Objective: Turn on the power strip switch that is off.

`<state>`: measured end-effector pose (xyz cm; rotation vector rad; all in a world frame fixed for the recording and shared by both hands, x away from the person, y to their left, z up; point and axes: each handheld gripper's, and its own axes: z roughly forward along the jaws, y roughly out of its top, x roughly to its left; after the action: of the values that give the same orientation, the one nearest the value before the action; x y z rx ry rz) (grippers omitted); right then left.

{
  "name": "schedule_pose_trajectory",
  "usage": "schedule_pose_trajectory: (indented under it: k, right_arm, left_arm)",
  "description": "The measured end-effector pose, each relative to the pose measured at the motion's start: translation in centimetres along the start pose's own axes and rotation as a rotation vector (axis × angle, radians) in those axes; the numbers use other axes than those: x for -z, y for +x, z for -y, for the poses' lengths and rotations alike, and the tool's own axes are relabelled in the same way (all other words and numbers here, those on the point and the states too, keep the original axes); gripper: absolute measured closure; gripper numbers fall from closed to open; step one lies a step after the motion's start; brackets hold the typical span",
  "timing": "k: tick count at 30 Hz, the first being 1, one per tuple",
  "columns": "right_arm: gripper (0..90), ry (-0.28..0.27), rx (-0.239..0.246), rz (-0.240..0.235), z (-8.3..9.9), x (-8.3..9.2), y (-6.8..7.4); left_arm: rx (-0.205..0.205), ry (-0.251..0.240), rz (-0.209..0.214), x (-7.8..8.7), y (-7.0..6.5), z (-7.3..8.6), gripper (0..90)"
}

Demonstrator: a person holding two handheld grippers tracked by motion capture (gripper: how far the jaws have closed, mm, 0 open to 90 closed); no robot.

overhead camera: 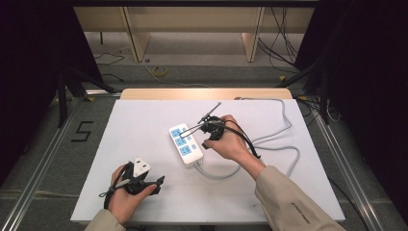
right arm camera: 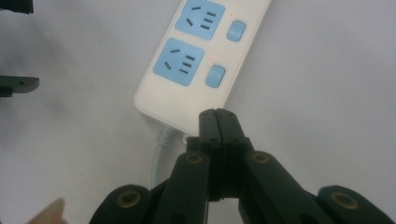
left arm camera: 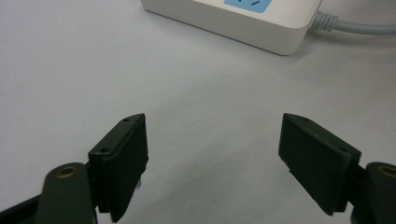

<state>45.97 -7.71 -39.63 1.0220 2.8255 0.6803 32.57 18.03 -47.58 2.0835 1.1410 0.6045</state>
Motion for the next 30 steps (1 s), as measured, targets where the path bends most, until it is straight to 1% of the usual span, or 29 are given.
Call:
schedule_pose_trajectory:
  k: [5, 13, 14, 24, 30]
  right_arm:
    - [90.0, 0.005, -0.008, 0.003, -0.4, -0.4, -0.1]
    - [90.0, 0.007, -0.007, 0.008, -1.0, -0.8, -0.2]
    - [90.0, 0.005, -0.013, 0.006, -1.2, -0.9, -0.2]
    - [90.0, 0.014, -0.010, 0.011, -1.8, -1.3, -0.3]
    - [90.0, 0.019, -0.022, 0.017, -2.4, -1.6, -0.6]
  left_arm:
    - [-0.001, 0.000, 0.001, 0.0, 0.0, 0.0, 23.9]
    - [0.000, 0.000, 0.001, 0.0, 0.0, 0.0, 24.0]
    - [-0.001, -0.001, 0.001, 0.0, 0.0, 0.0, 24.0]
    - [0.000, -0.001, 0.003, 0.0, -0.1, 0.0, 24.1]
    - [-0.001, -0.003, 0.003, 0.0, -0.1, 0.0, 24.1]
